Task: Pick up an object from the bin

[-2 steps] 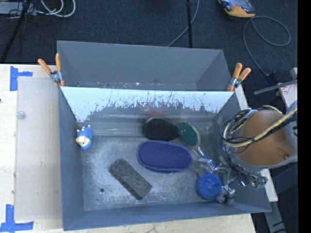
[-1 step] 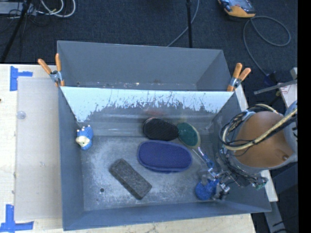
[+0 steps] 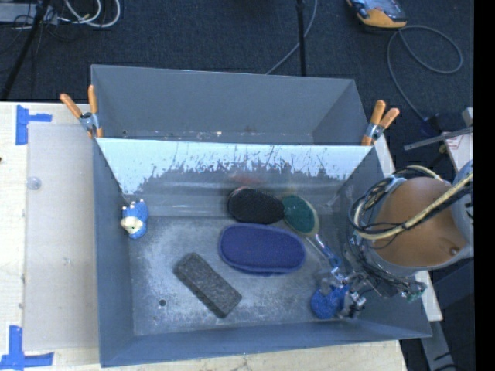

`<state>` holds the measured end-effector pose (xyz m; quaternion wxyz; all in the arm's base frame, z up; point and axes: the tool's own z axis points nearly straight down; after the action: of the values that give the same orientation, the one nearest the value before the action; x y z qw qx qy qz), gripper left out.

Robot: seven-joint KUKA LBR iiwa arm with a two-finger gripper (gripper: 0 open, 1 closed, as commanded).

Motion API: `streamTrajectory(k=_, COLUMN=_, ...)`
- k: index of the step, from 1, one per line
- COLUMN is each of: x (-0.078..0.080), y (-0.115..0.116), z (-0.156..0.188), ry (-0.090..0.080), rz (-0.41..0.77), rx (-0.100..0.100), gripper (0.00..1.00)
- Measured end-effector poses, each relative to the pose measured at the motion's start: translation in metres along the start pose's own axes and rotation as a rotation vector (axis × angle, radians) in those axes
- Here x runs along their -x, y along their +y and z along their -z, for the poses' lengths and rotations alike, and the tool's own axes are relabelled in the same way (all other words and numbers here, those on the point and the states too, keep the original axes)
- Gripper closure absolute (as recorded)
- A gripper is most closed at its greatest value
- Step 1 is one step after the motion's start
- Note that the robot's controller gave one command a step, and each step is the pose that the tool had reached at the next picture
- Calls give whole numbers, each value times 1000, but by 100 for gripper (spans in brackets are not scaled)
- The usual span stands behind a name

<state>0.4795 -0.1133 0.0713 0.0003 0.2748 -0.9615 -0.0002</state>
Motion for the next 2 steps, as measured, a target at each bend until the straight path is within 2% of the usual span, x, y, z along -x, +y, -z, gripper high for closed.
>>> streamTrajectory(k=2, x=-1, y=1, z=7, ry=4, rz=1, rx=5, gripper=100)
